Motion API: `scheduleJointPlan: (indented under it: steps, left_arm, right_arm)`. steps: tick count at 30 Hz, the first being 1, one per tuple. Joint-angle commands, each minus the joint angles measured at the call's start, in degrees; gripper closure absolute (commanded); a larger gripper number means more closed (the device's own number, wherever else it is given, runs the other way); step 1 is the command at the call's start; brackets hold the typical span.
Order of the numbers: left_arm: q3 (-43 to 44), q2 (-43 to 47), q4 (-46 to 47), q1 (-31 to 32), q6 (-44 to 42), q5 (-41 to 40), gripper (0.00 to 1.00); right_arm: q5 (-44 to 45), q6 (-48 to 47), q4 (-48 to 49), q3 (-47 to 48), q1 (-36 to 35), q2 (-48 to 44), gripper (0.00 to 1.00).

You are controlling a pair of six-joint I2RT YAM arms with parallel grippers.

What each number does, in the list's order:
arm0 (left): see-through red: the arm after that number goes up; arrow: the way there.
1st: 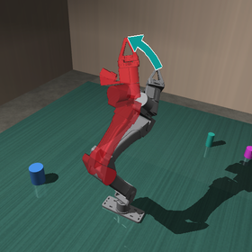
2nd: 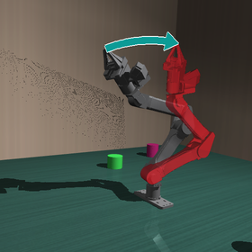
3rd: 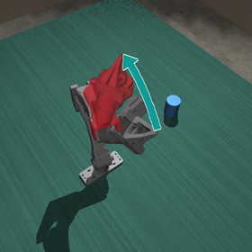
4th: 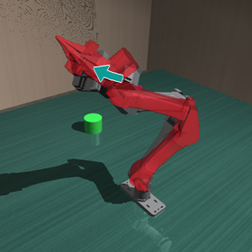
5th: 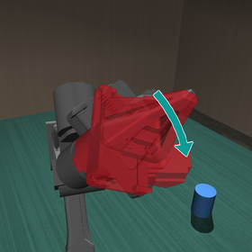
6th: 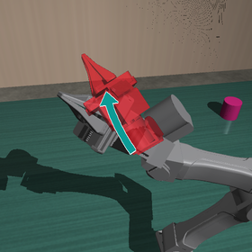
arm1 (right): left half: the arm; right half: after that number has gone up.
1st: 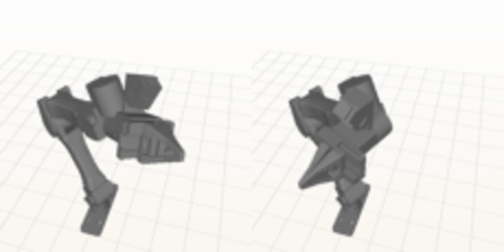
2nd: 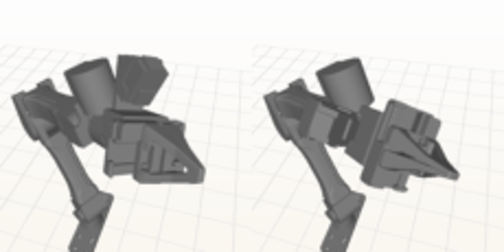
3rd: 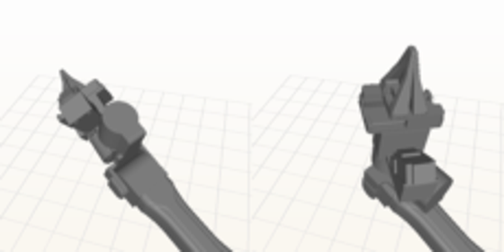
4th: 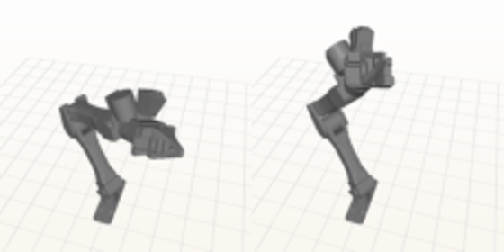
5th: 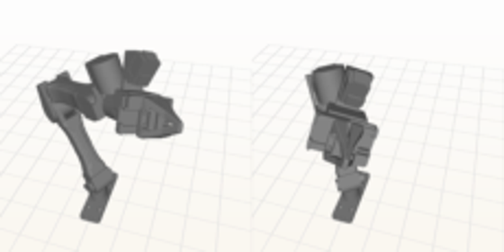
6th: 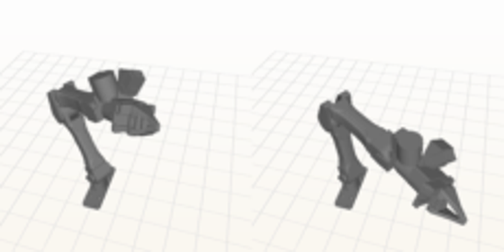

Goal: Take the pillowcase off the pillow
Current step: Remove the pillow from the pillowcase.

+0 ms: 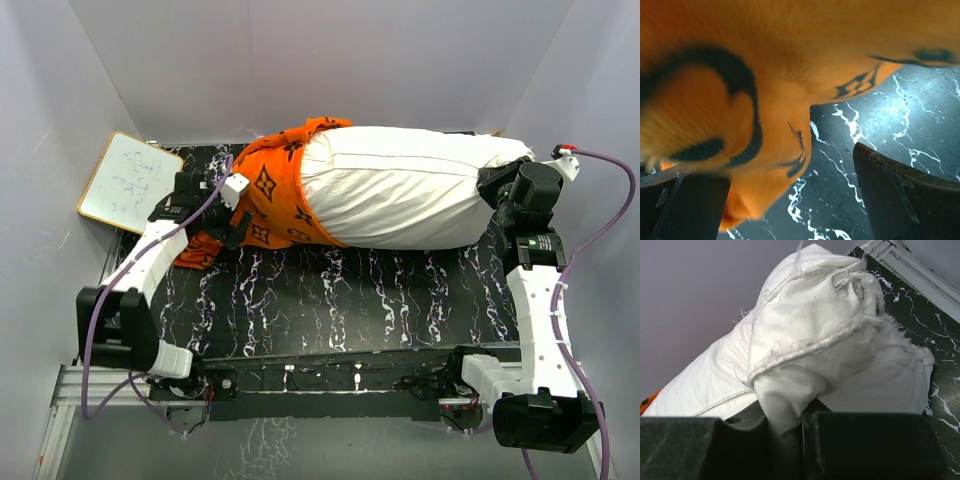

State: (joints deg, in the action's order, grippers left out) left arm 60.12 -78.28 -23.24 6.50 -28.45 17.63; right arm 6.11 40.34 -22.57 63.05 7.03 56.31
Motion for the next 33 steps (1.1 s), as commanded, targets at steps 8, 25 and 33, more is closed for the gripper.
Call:
scheduleJointPlan:
  steps: [8, 25, 33]
  left_arm:
    - [-5.1, -6.8, 16.1, -0.1, -2.0, -5.3, 0.44]
    - [55.1, -4.4, -37.3, -0.1, 4.8, 13.7, 1.0]
    - [43.7, -9.0, -25.3, -0.1, 6.0, 6.5, 1.0]
  right_arm:
    - [0.1, -1.7, 10.9, 1.8, 0.1, -3.5, 0.92]
    - [7.4, -6.7, -0.7, 19.2, 0.1, 2.0, 0.92]
    - [6.4, -13.0, 2.8, 19.9, -0.7, 19.9, 0.92]
